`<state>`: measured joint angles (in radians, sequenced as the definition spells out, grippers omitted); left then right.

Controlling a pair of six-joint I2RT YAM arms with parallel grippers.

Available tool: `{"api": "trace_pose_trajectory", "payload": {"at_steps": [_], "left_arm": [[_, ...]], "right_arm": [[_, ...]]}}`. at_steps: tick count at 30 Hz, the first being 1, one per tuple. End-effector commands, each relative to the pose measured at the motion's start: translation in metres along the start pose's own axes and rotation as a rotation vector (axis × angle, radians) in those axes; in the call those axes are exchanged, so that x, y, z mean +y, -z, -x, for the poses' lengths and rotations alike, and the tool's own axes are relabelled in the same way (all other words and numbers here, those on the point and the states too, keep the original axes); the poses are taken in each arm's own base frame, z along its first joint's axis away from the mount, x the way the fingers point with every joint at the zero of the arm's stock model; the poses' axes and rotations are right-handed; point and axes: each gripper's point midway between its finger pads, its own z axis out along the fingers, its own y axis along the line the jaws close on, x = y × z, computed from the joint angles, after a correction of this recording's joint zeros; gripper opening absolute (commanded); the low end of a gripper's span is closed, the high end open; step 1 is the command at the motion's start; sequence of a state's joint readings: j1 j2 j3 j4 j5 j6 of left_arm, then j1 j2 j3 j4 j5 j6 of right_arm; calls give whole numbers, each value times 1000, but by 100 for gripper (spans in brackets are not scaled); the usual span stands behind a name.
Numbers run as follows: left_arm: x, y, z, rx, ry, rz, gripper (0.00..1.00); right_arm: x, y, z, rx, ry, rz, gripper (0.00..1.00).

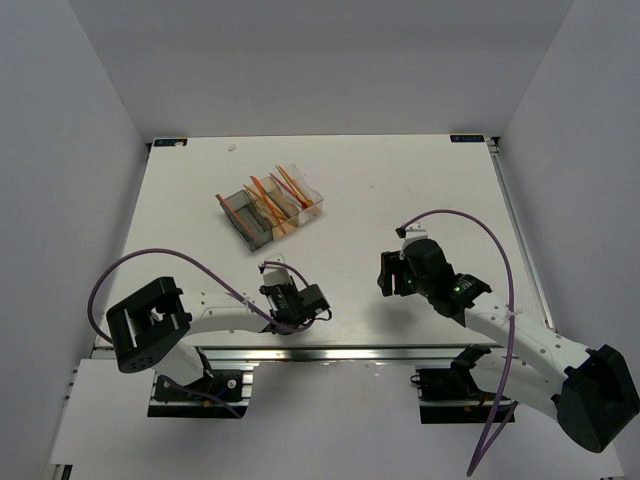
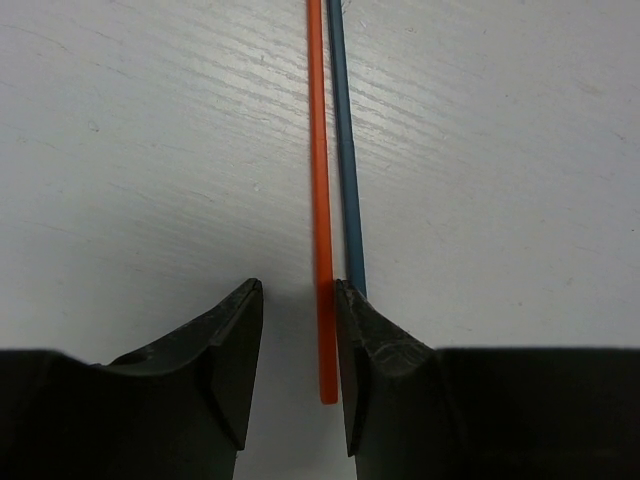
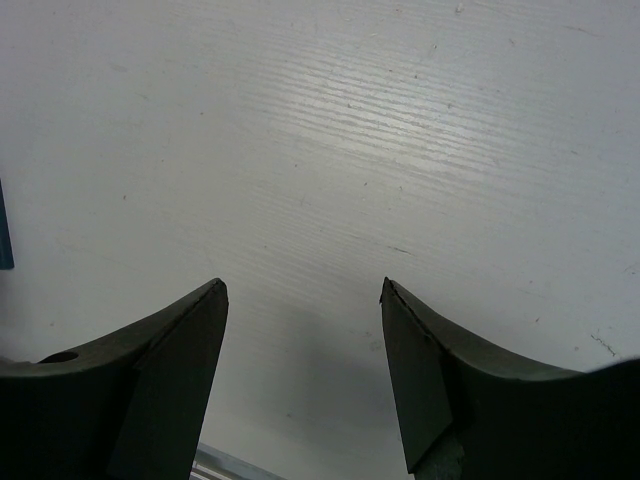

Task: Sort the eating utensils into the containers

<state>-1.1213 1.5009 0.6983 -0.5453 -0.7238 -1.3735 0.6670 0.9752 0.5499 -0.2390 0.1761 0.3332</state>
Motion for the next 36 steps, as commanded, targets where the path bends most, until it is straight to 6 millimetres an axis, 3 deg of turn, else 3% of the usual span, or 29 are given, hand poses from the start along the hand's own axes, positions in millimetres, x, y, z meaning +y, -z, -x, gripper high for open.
{"api": "trace_pose_trajectory", "payload": {"at_steps": [1, 5, 11, 18, 22, 28, 36], "left_arm": [[1, -2, 1, -7, 2, 12, 45], [6, -3, -2, 1, -13, 43, 42], [10, -9, -21, 66, -22, 37, 28], [15, -14, -54, 200, -40, 26, 19], [38, -12, -79, 305, -70, 58, 15], [49, -2, -82, 358, -113, 80, 15], [56, 8, -77, 415, -339, 145, 17]], "right_arm": [[4, 0, 10, -26, 2, 14, 68], [5, 1, 11, -32, 2, 17, 68], [5, 2, 10, -33, 0, 21, 68], [8, 3, 12, -44, -2, 37, 69], [10, 6, 13, -50, -5, 48, 68], [11, 11, 18, -79, -11, 56, 69], [16, 15, 23, -95, -9, 86, 69]]}}
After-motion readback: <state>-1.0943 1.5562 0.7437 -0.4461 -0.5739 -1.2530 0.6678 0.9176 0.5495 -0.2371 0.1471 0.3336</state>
